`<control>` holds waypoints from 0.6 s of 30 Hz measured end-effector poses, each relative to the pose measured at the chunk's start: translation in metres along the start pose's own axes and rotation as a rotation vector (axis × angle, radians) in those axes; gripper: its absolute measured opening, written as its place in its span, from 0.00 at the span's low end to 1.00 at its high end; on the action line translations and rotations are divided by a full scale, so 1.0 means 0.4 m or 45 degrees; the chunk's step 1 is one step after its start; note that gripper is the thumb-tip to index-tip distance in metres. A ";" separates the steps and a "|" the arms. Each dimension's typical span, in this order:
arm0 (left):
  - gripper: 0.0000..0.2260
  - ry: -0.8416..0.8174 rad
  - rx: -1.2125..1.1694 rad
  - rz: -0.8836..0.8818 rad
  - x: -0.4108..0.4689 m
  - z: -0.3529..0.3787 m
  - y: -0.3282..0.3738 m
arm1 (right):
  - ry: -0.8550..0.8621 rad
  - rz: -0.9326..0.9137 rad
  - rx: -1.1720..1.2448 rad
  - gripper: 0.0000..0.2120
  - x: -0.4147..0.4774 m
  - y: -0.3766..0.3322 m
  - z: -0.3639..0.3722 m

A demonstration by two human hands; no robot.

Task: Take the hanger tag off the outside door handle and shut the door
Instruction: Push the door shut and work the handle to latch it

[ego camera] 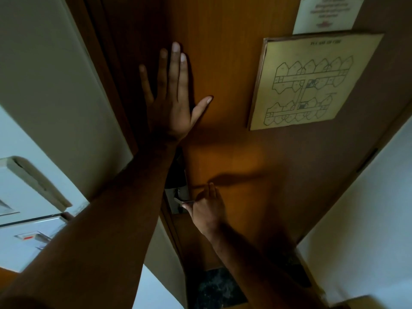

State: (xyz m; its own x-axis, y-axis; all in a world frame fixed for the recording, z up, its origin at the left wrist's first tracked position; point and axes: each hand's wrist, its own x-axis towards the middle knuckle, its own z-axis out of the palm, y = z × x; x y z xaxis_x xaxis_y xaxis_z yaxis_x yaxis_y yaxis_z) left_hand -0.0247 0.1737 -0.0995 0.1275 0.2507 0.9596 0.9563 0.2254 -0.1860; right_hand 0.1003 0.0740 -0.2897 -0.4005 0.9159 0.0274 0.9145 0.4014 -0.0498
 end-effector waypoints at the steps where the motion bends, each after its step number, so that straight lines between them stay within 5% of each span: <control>1: 0.42 0.008 -0.003 0.000 0.001 0.002 0.002 | 0.013 -0.013 -0.009 0.41 0.001 0.003 -0.001; 9: 0.43 -0.056 -0.001 0.015 -0.003 0.013 -0.005 | 0.261 -0.182 -0.142 0.39 -0.011 0.084 -0.065; 18: 0.41 -0.387 -0.104 -0.003 0.016 -0.094 0.023 | 0.696 0.051 -0.198 0.42 -0.126 0.350 -0.403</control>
State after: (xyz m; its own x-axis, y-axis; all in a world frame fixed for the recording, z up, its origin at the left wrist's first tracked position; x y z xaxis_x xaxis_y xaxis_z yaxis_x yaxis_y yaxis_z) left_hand -0.0052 0.1420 -0.0873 0.0526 0.5230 0.8507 0.9761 0.1529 -0.1543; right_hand 0.2577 0.0834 -0.1370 -0.3155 0.7781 0.5431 0.9426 0.3231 0.0847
